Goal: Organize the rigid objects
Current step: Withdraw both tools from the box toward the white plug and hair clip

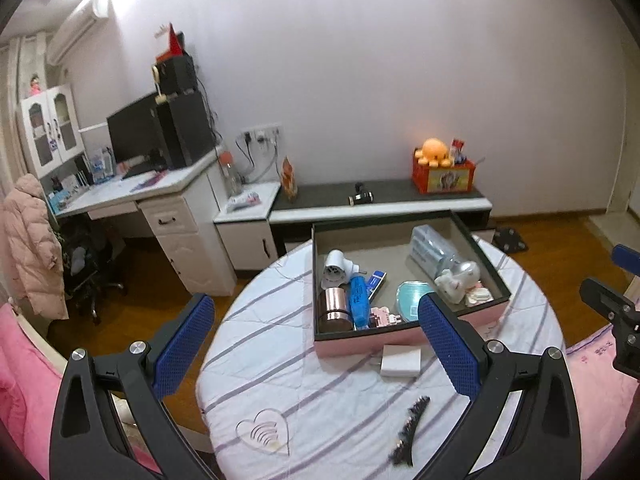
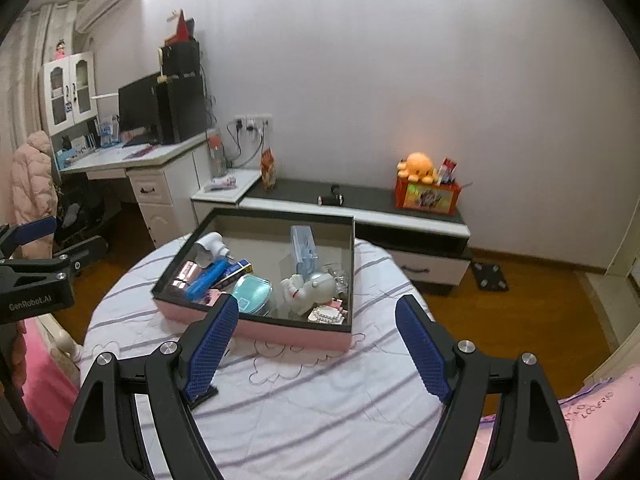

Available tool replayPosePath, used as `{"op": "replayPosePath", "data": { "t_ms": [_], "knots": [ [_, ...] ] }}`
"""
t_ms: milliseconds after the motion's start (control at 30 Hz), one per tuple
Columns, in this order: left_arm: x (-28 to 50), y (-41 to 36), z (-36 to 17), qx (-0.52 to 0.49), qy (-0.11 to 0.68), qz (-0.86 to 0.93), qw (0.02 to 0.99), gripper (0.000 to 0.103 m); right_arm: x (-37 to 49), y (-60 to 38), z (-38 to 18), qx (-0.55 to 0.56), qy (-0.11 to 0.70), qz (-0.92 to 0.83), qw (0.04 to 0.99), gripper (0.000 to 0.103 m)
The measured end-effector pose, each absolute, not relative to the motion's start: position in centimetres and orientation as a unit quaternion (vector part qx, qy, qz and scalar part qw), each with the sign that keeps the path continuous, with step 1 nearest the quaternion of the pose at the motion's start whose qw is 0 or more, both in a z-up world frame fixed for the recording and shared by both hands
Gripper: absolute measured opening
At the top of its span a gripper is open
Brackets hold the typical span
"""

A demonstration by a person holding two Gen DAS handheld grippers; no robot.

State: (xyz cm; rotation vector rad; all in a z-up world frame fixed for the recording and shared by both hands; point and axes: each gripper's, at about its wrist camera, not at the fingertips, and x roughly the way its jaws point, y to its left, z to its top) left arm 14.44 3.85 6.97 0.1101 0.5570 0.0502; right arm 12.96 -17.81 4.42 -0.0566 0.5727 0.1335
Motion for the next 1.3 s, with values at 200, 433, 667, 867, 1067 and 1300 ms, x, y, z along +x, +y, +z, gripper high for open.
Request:
{"op": "replayPosePath", "data": {
  "t_ms": [200, 433, 667, 867, 1067, 1300],
  "knots": [
    [9.7, 3.9, 7.4, 0.047, 0.241, 0.031, 0.969, 0.103, 7.5, -18.2, 5.2, -0.018, 0.243, 0.065, 0.968, 0.103],
    [6.0, 4.4, 5.7, 0.022, 0.247, 0.034, 0.968, 0.103, 3.8, -18.0, 4.4, -0.015, 0.23, 0.064, 0.971, 0.103],
    [4.5, 5.1, 5.6, 0.009, 0.243, 0.05, 0.969, 0.103, 2.0, -17.4, 4.5, -0.027, 0.215, 0.074, 0.973, 0.103],
    [4.0, 4.7, 5.6, 0.017, 0.24, 0.044, 0.97, 0.103, 1.8, -17.3, 4.4, -0.026, 0.216, 0.076, 0.973, 0.103],
    [4.2, 4.4, 5.1, 0.024, 0.246, 0.04, 0.968, 0.103, 1.7, -17.0, 4.0, -0.025, 0.219, 0.08, 0.972, 0.103],
    [4.7, 5.1, 3.9, 0.021, 0.267, 0.049, 0.962, 0.103, 2.2, -15.8, 3.2, -0.031, 0.239, 0.092, 0.966, 0.103]
  ]
}}
